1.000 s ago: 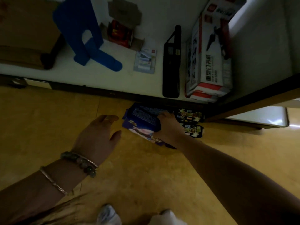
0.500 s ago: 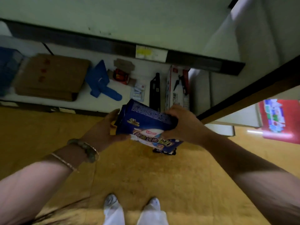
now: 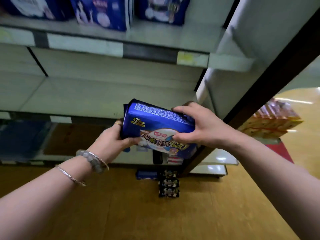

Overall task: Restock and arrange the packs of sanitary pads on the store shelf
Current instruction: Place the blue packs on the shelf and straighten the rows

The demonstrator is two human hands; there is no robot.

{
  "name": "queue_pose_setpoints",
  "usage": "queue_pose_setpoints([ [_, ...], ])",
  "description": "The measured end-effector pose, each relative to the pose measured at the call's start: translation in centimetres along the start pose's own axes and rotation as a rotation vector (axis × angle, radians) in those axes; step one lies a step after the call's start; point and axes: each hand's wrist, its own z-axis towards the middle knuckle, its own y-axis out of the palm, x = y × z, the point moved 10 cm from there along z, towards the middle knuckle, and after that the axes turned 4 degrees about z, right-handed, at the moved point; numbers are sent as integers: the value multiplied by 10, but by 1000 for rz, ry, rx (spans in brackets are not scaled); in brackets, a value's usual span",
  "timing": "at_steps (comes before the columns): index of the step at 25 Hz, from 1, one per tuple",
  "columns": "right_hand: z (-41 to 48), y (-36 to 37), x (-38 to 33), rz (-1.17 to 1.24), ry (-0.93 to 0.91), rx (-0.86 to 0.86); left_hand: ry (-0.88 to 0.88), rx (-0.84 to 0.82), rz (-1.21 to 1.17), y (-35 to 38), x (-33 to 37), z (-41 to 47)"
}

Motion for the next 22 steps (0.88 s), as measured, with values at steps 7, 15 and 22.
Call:
queue_pose_setpoints([
  [7,-9,-93,-90,-344,-108,182,188,100,1,-86,110,-22],
  [15,-7,-150,-144,-519,-93,378,349,166,2,-136,175,-33],
  [22,42,-190,-127,-525,-75,530,350,246,168,-160,201,0],
])
